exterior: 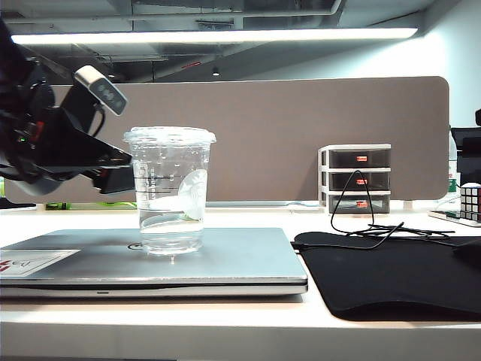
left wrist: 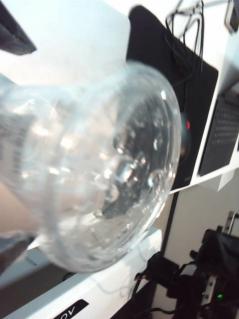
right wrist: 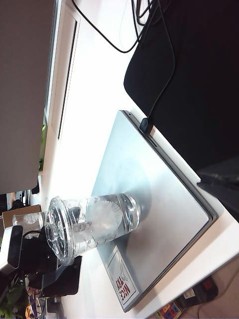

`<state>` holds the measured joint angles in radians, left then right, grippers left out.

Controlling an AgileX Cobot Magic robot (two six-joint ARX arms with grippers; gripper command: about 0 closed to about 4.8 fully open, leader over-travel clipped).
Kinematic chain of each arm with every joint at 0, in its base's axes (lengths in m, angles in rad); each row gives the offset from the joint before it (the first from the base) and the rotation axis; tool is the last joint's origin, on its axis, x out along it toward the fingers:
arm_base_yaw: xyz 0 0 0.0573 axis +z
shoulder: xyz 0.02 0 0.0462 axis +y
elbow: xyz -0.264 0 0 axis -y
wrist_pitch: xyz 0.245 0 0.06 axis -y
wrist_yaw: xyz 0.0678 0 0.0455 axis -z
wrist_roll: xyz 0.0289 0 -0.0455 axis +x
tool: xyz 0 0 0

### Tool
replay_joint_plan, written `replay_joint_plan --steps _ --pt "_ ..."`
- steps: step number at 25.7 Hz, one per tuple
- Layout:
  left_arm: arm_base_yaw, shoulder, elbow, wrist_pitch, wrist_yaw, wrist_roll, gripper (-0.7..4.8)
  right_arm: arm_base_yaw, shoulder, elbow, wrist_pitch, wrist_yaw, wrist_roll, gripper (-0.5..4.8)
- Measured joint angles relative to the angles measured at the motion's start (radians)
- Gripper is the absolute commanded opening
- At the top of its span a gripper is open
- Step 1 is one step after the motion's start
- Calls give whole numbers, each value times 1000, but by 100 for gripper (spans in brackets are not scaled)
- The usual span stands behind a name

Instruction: Pick up the coffee cup and place it over the laptop.

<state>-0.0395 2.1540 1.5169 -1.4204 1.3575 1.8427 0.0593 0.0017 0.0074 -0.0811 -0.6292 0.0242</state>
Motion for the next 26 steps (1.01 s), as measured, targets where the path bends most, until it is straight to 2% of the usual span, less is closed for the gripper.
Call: replay_joint_plan --steps 4,9,11,13,14,18,20,26 --pt "66 0 0 -6 -1 -3 466 0 0 0 2 0 -21 -6" --pt "124 0 0 -5 25 3 290 0 0 0 20 0 -22 -6" --pt "152 0 0 -5 74 1 174 0 0 0 23 0 -22 -6" --pt "177 -1 0 -5 120 -1 29 0 0 0 23 0 -22 -6" --pt "189 -1 0 -5 134 -5 -11 0 0 0 23 0 -22 -6" --pt "249 -1 0 -9 168 -83 -5 0 0 0 23 0 -22 -6" --pt "257 -1 0 -9 168 -85 -5 0 0 0 23 0 -21 -6" --pt "260 -2 -5 -9 135 10 -5 0 0 0 23 0 -21 -6"
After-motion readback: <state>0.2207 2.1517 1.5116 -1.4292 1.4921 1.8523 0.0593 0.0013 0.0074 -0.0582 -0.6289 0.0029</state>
